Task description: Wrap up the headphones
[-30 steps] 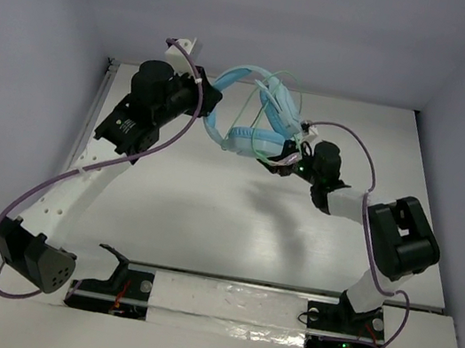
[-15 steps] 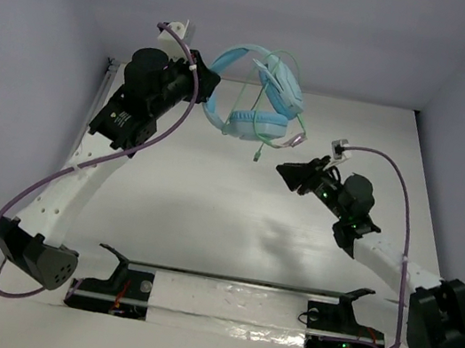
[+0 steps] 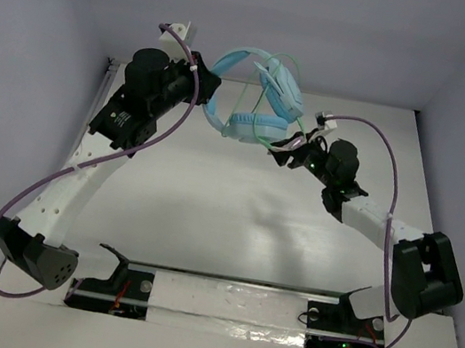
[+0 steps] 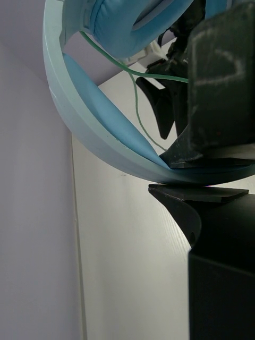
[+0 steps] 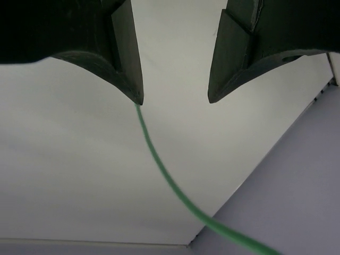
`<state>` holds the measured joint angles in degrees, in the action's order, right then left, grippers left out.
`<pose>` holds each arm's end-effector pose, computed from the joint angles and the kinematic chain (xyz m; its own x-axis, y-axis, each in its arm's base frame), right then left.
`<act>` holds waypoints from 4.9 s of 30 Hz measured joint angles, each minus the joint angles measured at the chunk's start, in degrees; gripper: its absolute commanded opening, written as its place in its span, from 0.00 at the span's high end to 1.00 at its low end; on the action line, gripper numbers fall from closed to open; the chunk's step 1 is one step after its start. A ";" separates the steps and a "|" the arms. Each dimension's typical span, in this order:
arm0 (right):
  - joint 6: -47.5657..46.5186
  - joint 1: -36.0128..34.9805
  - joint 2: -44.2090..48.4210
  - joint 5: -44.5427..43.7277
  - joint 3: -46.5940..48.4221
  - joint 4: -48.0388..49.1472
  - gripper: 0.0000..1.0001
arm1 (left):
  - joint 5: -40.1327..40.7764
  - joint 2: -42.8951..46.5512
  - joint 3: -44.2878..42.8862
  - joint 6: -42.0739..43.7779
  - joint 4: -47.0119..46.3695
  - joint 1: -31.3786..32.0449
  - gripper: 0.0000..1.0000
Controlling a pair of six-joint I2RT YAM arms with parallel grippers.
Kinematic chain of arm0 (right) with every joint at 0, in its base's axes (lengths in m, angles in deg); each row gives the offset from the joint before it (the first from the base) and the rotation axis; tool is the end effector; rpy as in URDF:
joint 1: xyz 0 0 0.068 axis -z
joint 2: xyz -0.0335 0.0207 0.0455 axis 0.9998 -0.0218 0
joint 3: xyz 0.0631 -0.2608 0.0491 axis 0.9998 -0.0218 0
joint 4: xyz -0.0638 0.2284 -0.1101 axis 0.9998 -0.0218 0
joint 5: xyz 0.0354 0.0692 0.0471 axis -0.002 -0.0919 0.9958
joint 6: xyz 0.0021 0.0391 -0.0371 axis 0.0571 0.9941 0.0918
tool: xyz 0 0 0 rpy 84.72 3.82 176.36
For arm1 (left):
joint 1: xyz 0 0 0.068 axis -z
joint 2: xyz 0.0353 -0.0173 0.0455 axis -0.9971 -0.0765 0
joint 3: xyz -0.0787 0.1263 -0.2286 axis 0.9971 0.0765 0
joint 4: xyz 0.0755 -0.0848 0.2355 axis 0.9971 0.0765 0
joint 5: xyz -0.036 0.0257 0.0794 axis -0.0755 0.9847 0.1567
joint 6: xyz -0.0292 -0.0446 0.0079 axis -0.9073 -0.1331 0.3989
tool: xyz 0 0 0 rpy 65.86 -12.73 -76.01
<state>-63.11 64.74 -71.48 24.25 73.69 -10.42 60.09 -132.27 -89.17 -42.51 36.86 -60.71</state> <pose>0.2886 0.1434 0.2682 -0.3236 0.2496 -0.9127 -0.6468 0.6457 0.4059 0.2485 -0.1195 0.4771 -0.1504 -0.2828 -0.9473 0.4927 0.8093 -0.3198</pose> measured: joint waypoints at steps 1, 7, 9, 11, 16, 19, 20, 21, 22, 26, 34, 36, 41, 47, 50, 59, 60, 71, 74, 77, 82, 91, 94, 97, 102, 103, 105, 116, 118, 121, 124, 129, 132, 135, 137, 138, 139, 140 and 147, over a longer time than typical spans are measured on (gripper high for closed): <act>-0.55 0.00 -1.07 -0.42 0.87 -0.46 0.43 | -0.15 0.00 -0.09 -0.02 0.09 0.00 1.00; -2.91 0.00 -2.84 -4.35 2.49 -2.82 0.48 | -1.01 0.09 -0.87 -0.04 1.33 0.00 1.00; -3.28 0.00 -2.86 -5.07 2.54 -3.23 0.48 | -1.33 0.11 -0.87 -0.07 1.33 0.00 1.00; -3.43 0.00 -2.91 -5.33 2.54 -3.17 0.49 | -1.84 0.11 -0.87 -0.13 1.42 0.00 1.00; -2.40 0.00 -4.98 -2.29 2.91 -1.01 0.66 | -2.84 0.11 -0.87 -0.66 1.53 0.00 1.00; -0.37 0.00 -8.15 0.74 3.19 1.73 0.74 | -2.91 0.11 -0.87 -0.92 1.53 0.00 1.00; 0.17 0.00 -8.85 1.31 3.19 2.25 0.79 | -2.89 0.11 -0.87 -0.98 1.53 0.00 1.00; 1.03 0.00 -10.01 2.27 3.19 3.26 0.84 | -2.86 0.11 -0.87 -1.11 1.53 0.00 1.00; 2.01 0.00 -10.73 3.10 3.17 3.98 0.92 | -2.82 0.11 -0.87 -1.27 1.51 0.00 1.00; 5.42 -0.31 -11.93 4.90 2.89 7.17 1.00 | -1.57 0.11 -0.70 -2.62 0.72 0.00 1.00; 7.45 -9.40 -11.47 1.62 0.22 7.69 1.00 | 7.93 1.16 10.49 -10.16 -9.70 0.00 1.00; 7.61 -12.26 -10.84 0.00 -0.96 6.58 1.00 | 10.75 0.35 13.22 -12.26 -11.41 0.00 1.00; 8.26 -17.92 -8.72 -5.44 -2.93 2.47 1.00 | 17.55 -3.52 17.05 -15.21 -15.23 0.00 1.00; 8.74 -22.25 -6.91 -12.20 -3.39 -1.25 1.00 | 23.80 -6.69 22.67 -16.81 -18.93 0.09 1.00; 9.46 -23.63 -6.12 -14.62 -3.91 -2.60 1.00 | 26.84 -7.32 25.14 -16.63 -19.26 0.24 1.00; 9.31 -25.83 -3.02 -19.06 -3.34 -11.26 1.00 | 34.51 -11.10 28.28 -13.51 -22.49 4.00 1.00; 9.01 -25.90 -2.40 -19.43 -2.84 -13.25 1.00 | 34.99 -11.63 28.72 -13.16 -22.86 4.52 1.00; 10.69 -26.08 3.74 -26.71 1.20 -21.97 1.00 | 37.59 -15.21 33.35 -13.38 -25.22 10.16 1.00; 13.86 -26.38 3.72 -28.57 1.18 -20.31 1.00 | 37.44 -15.21 33.35 -14.75 -25.97 11.28 1.00; 17.22 -26.60 3.45 -30.97 1.33 -18.53 1.00 | 37.00 -15.26 33.35 -16.15 -26.40 11.98 1.00; 23.30 -26.69 1.16 -37.00 2.34 -16.39 1.00 | 36.35 -16.57 33.24 -18.32 -26.38 12.52 1.00; 33.09 -27.17 -4.63 -55.41 2.54 -12.04 1.00 | 33.70 -22.40 28.92 -21.73 -23.21 13.40 1.00; 33.79 -27.58 -9.01 -61.42 4.90 -11.15 1.00 | 32.63 -24.63 25.90 -22.29 -21.22 13.64 1.00; 33.97 -27.85 -13.22 -66.66 7.56 -10.12 1.00 | 32.04 -27.08 22.88 -22.51 -19.65 13.60 1.00; 33.18 -27.89 -17.66 -73.46 11.41 -10.49 0.97 | 31.69 -29.49 18.97 -23.06 -16.44 13.55 1.00; 32.92 -27.89 -18.14 -74.40 11.89 -10.49 0.97 | 31.67 -29.83 18.16 -23.06 -15.91 13.55 1.00; 32.17 -27.89 -18.80 -76.19 12.72 -10.38 0.98 | 31.52 -30.29 17.14 -23.10 -15.21 13.55 1.00; 28.02 -28.72 -19.85 -76.08 13.51 -9.84 0.52 | 30.14 -30.38 16.68 -22.40 -13.20 11.45 1.00; 27.71 -29.00 -19.30 -74.58 13.11 -9.35 0.51 | 29.86 -30.38 16.65 -22.16 -12.76 10.75 1.00; 26.69 -29.75 -17.94 -73.40 12.59 -8.63 0.52 | 28.96 -30.38 16.55 -22.12 -12.11 9.62 1.00; 25.33 -30.10 -17.66 -71.95 12.70 -8.22 0.53 | 28.17 -30.38 16.33 -22.01 -12.02 8.83 1.00; 22.38 -29.97 -17.59 -69.09 15.67 -12.17 0.53 | 27.02 -30.38 16.06 -21.53 -11.67 8.22 1.00; 20.74 -29.97 -16.72 -67.25 18.75 -14.78 0.53 | 25.79 -30.38 16.06 -21.49 -11.74 7.80 1.00; 19.28 -29.97 -15.89 -65.40 23.23 -17.86 0.53 | 23.76 -30.38 16.06 -21.33 -11.76 7.65 1.00; 18.62 -29.49 -15.91 -63.73 26.73 -21.42 0.50 | 22.38 -30.38 16.06 -21.22 -11.82 7.30 1.00; 17.99 -29.03 -15.96 -62.88 28.48 -23.93 0.50 | 21.68 -30.38 16.06 -21.24 -12.07 6.97 1.00; 17.70 -28.61 -16.11 -61.86 29.92 -25.88 0.50 | 21.27 -30.38 16.02 -21.24 -12.33 6.60 1.00; 17.44 -28.30 -16.33 -60.89 30.99 -27.15 0.50 | 20.94 -30.38 16.02 -21.24 -12.61 6.23 1.00; 16.24 -27.76 -16.31 -57.31 32.85 -29.40 0.81 | 19.34 -30.38 16.04 -21.11 -12.98 5.05 1.00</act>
<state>-46.87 36.98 -87.79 -33.06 106.55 -39.82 79.44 -162.65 -73.12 -63.63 23.88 -55.66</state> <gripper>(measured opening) 0.321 0.106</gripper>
